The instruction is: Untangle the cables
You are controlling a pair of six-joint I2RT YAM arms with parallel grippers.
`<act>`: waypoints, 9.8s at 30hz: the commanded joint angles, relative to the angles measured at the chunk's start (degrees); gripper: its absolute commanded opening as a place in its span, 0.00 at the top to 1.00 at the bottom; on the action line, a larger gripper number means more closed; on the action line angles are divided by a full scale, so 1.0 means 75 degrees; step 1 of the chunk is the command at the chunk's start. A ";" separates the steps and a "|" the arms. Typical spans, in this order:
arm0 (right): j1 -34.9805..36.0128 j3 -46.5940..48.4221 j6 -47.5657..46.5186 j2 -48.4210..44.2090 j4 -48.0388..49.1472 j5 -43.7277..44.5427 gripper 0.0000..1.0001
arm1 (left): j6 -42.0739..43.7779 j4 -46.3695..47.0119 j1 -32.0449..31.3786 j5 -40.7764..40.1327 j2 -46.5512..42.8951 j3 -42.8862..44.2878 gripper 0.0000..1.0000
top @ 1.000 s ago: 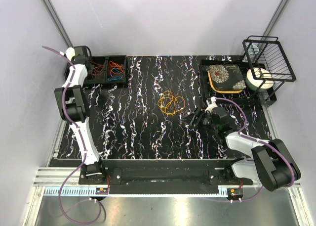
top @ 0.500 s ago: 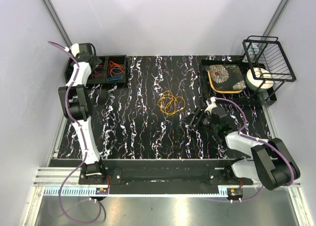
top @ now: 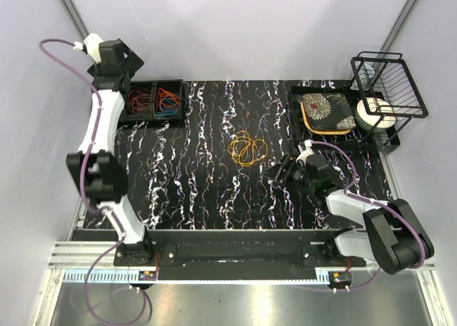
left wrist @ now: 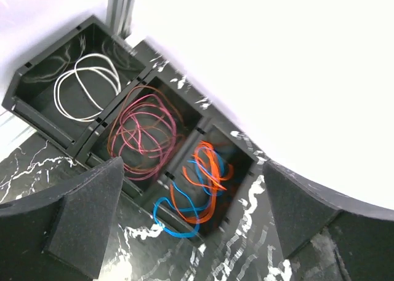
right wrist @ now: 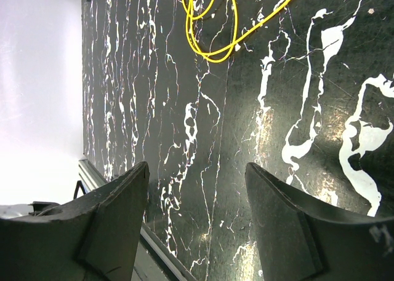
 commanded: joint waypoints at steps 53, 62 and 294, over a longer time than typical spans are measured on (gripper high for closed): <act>-0.0054 0.0518 0.0072 0.0430 -0.0316 0.0196 0.30 | 0.0603 0.2166 -0.6605 -0.0592 0.0091 -0.4962 0.09; -0.0054 0.0542 0.0061 0.0465 -0.0328 0.0184 0.30 | 0.0404 0.1944 -0.6605 -0.0697 0.0853 -0.4399 0.22; -0.0218 0.0401 0.0060 0.0559 0.0153 -0.0308 0.30 | 0.2197 0.2178 -0.0277 0.1972 0.2857 0.2047 1.00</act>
